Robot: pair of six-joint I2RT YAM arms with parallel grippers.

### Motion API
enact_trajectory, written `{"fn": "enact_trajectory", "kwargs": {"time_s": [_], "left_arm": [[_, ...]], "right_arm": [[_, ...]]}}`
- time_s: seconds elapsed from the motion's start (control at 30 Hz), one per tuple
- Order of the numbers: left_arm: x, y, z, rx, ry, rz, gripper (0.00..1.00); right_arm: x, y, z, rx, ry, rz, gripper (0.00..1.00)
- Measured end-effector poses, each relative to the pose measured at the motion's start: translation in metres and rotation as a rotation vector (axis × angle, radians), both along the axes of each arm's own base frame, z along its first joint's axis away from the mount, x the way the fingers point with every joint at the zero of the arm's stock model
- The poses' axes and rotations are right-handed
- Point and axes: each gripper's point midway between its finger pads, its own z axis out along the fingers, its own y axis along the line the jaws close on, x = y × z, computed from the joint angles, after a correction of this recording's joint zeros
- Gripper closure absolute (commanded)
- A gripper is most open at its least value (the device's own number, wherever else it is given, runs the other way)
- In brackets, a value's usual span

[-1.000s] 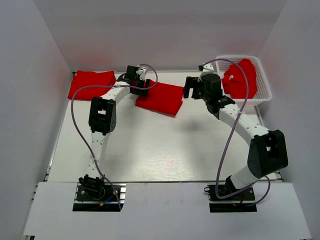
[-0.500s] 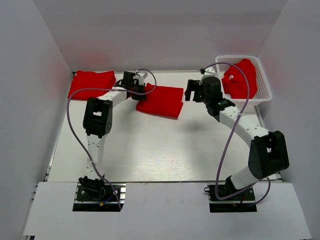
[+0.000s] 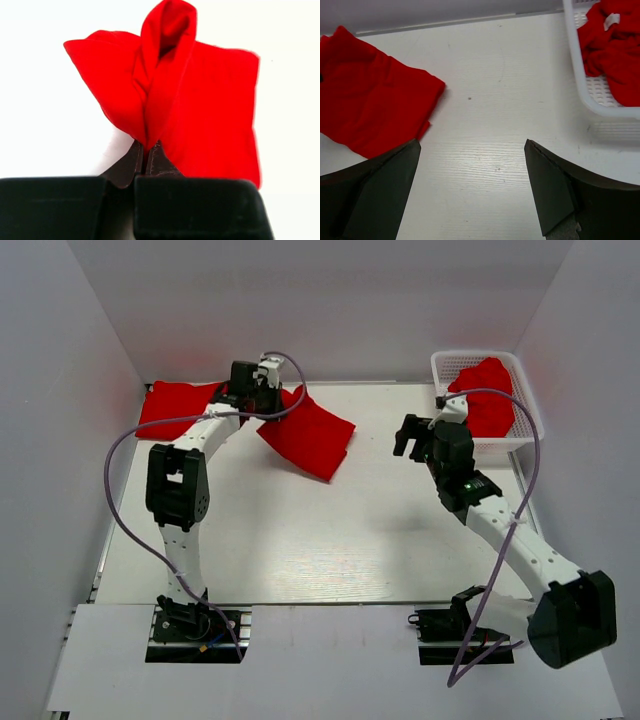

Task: Fold and stack the t-shirts
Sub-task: Put the neatly folded tshirt into the corner of the board with the left arm

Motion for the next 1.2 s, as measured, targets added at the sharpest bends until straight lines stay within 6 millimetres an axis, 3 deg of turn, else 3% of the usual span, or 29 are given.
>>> {"fn": "enact_trajectory", "kwargs": {"time_s": [0.23, 0.5, 0.83, 1.2], "left_arm": [[0.023, 0.030, 0.054, 0.075, -0.089, 0.048, 1.00], [0.043, 0.075, 0.087, 0.207, -0.158, 0.104, 1.00], [0.054, 0.131, 0.093, 0.378, -0.191, 0.151, 1.00], [0.062, 0.184, 0.100, 0.424, -0.207, 0.244, 1.00]], "right_arm": [[-0.016, -0.024, 0.009, -0.001, -0.051, -0.089, 0.10], [-0.017, -0.032, 0.011, -0.010, -0.058, -0.129, 0.10], [-0.018, -0.031, 0.007, -0.009, -0.042, -0.129, 0.10], [-0.015, -0.018, -0.009, 0.003, 0.007, -0.074, 0.10]]}}
